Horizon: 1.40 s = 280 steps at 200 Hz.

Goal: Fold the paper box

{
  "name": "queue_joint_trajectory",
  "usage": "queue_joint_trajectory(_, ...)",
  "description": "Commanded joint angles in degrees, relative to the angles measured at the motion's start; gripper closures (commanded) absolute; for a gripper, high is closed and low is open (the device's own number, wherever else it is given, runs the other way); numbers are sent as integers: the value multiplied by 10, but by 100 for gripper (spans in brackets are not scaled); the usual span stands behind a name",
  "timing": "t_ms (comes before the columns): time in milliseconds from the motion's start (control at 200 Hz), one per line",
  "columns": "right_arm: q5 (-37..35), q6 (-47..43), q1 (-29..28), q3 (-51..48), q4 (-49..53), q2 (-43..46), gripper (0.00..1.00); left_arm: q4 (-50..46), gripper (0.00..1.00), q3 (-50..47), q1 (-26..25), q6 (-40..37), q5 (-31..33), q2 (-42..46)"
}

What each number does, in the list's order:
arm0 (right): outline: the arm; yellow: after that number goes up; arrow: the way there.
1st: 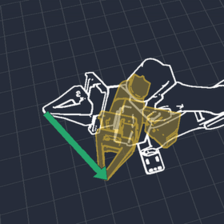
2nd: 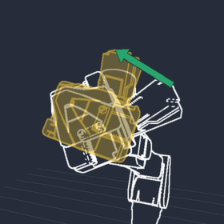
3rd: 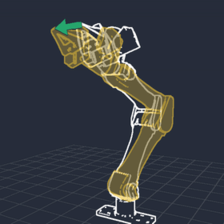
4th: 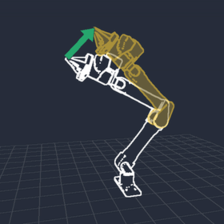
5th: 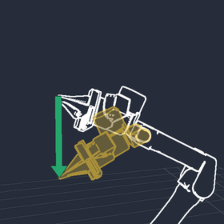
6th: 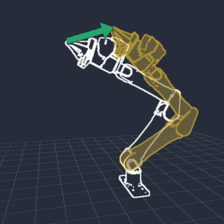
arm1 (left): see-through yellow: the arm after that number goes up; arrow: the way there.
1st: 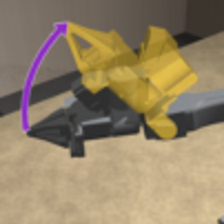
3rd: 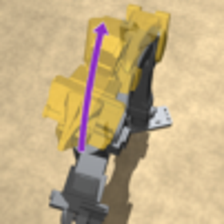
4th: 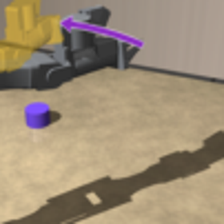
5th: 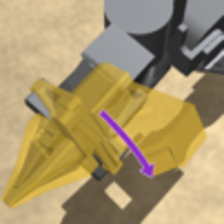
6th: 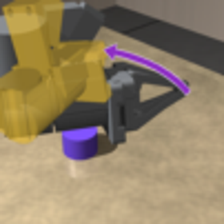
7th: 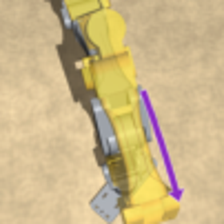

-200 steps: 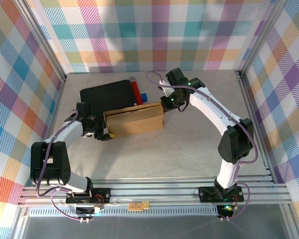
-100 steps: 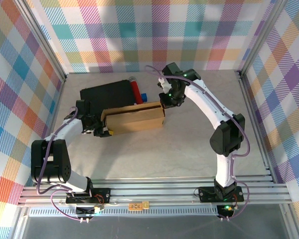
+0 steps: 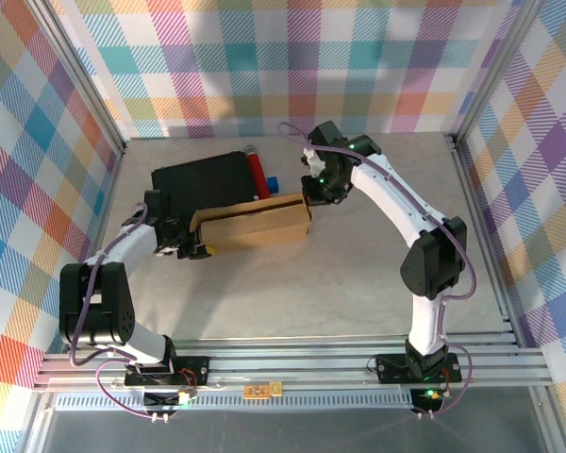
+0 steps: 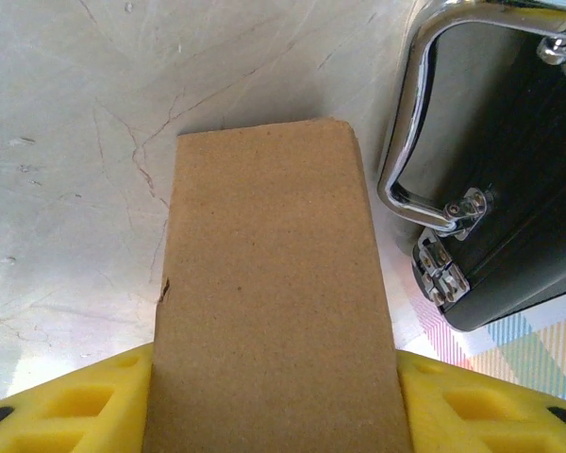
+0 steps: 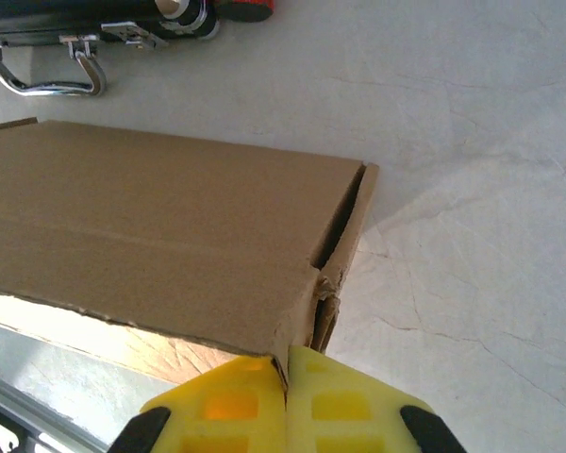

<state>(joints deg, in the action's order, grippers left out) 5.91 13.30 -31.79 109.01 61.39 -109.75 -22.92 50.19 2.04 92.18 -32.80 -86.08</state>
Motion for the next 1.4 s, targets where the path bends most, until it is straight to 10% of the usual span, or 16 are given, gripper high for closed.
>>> queue_joint_trajectory(0,2,9,-8,-35,-31,-12,100,24,59,16,5,18,-28,-10)
queue_joint_trajectory(385,-48,-21,-9,-26,-39,-49,100,-6,25,69,33,-29,-56,-26)
queue_joint_trajectory(800,-57,-22,-9,15,-39,-77,100,-177,22,95,69,-199,-3,32)
queue_joint_trajectory(1095,-63,-18,-15,42,-27,-99,100,-311,29,199,69,-325,142,93)
queue_joint_trajectory(1275,-65,-22,-16,67,-14,-115,100,-379,62,283,49,-496,243,126)
queue_joint_trajectory(1395,-68,-26,-16,75,-12,-119,100,-359,63,281,15,-588,241,148)
